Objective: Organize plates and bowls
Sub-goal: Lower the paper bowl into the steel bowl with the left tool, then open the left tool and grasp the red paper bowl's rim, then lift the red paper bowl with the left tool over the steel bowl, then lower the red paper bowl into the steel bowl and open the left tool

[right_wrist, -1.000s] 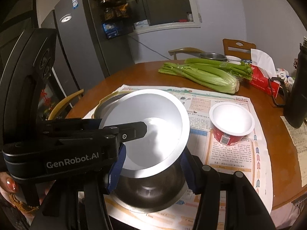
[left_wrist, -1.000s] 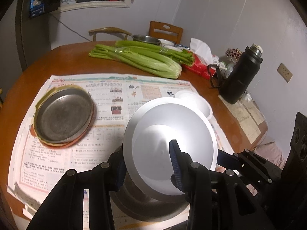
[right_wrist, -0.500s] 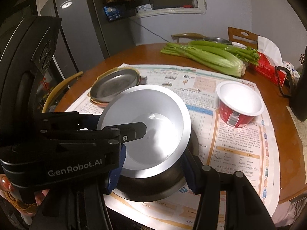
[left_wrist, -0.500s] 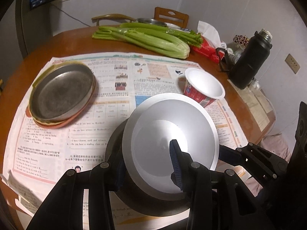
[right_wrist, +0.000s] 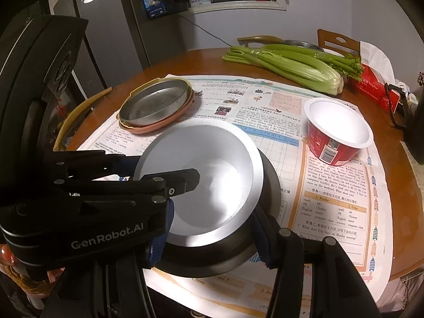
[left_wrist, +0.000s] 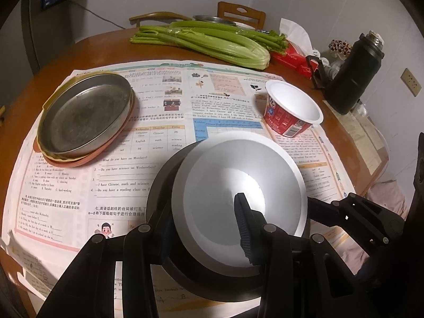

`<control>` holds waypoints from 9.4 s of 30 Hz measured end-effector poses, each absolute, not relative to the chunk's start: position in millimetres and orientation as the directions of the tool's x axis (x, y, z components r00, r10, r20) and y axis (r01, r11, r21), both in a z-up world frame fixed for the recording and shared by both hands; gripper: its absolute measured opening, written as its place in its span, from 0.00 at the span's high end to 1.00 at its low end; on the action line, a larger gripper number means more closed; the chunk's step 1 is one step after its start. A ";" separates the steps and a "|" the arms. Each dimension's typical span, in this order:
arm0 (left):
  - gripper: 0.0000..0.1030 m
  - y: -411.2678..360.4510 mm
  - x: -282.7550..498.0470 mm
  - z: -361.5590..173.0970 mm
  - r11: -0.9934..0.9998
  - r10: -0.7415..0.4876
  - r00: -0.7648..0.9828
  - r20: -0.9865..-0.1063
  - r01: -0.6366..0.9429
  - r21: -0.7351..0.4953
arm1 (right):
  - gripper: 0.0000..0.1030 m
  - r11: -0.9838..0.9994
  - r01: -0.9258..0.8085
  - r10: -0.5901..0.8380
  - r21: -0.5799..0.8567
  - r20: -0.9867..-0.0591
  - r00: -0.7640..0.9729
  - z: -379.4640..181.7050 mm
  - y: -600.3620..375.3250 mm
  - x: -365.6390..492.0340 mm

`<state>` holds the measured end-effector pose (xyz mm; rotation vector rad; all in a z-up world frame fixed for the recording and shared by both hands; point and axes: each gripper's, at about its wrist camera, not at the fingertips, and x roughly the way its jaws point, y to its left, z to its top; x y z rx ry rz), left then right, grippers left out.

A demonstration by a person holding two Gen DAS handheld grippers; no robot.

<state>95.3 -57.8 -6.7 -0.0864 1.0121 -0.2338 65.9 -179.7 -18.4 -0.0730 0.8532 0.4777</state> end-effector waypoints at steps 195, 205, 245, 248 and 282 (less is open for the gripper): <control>0.46 -122.1 174.2 51.5 0.932 -0.354 0.526 -0.773 0.263 -0.249 | 0.44 0.943 -0.286 0.328 0.171 -0.633 0.701 34.5 -241.1 122.5; 0.46 -105.1 145.8 72.7 0.937 -0.345 0.570 -0.745 0.259 -0.236 | 0.44 0.936 -0.319 0.341 0.148 -0.604 0.720 53.4 -225.2 100.4; 0.46 -67.7 85.6 63.4 0.951 -0.310 0.589 -0.746 0.187 -0.247 | 0.44 0.898 -0.428 0.390 0.099 -0.627 0.674 46.9 -187.2 48.6; 0.46 -69.3 84.9 60.4 0.953 -0.302 0.584 -0.754 0.186 -0.238 | 0.44 0.898 -0.430 0.389 0.097 -0.633 0.669 43.4 -187.3 47.8; 0.46 -68.0 90.1 16.8 0.968 -0.251 0.520 -0.817 0.137 -0.210 | 0.44 0.889 -0.449 0.376 0.090 -0.702 0.605 5.1 -178.3 54.1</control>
